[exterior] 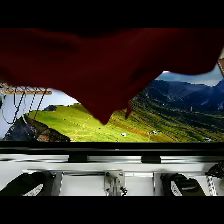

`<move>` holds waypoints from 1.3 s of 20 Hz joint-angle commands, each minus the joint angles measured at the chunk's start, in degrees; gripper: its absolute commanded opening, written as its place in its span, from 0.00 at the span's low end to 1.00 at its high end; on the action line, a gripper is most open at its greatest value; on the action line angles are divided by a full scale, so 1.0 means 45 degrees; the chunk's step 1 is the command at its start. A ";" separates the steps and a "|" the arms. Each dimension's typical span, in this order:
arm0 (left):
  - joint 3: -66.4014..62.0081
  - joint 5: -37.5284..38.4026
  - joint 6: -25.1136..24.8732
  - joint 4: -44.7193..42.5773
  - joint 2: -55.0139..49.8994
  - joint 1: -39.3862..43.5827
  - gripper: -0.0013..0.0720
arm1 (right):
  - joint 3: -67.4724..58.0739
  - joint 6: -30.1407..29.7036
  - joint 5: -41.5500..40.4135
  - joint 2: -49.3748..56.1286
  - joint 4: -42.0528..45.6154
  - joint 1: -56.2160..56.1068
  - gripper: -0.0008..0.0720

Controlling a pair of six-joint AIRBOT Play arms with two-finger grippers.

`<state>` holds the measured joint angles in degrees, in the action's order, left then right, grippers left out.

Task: Fold the shirts.

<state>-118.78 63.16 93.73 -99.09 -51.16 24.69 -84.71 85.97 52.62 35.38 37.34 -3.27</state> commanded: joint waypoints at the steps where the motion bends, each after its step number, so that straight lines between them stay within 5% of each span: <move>1: 0.0913 -0.1477 -0.0068 -0.1020 0.0539 -0.0010 0.06 | -0.0418 0.2142 0.2365 -0.0189 0.1783 0.0053 0.09; 4: 0.1413 -0.1331 -0.1161 -0.1229 -0.0782 -0.0364 0.06 | -0.0083 0.3633 0.5795 0.0418 0.5280 0.0053 0.09; 6: 0.1413 -0.1103 -0.1345 -0.1219 -0.2273 -0.0889 0.06 | 0.1112 0.3793 0.6387 0.0695 0.7057 0.0053 0.09; 13: 0.1413 -0.0525 -0.0894 0.0622 -0.9622 -0.1132 0.07 | 0.8136 0.4988 -0.0330 0.3002 0.6771 0.0053 0.09; 16: 0.1413 0.0427 -0.0806 0.2361 -1.2211 -0.0811 0.07 | 0.9253 0.4517 -0.0797 0.4906 0.5775 0.0044 0.09; 18: 0.1413 0.1326 0.0291 0.2939 -1.3338 -0.0627 0.08 | 0.9262 0.3623 -0.0690 0.5717 0.5382 0.0039 0.09; 19: 0.1413 0.1885 0.0670 0.2992 -1.3658 -0.0578 0.15 | 0.9262 0.3332 -0.0704 0.5882 0.5231 0.0039 0.09; 21: 0.1365 0.3385 -0.0257 0.2963 -1.3750 -0.0695 0.70 | 0.9262 0.3128 -0.0680 0.5853 0.5226 0.0044 0.09; 22: 0.1166 0.4308 -0.1209 0.2778 -1.3648 -0.0884 0.83 | 0.9262 0.2953 -0.0554 0.5790 0.5119 0.0039 0.09; 26: 0.0855 0.7004 -0.2123 0.2900 -1.1973 -0.2647 0.83 | 0.9262 0.2123 0.0282 0.5440 0.4906 0.0039 0.09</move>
<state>-114.50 85.17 87.50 -88.27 -108.57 17.28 -43.29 98.65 51.46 60.29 60.42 -3.05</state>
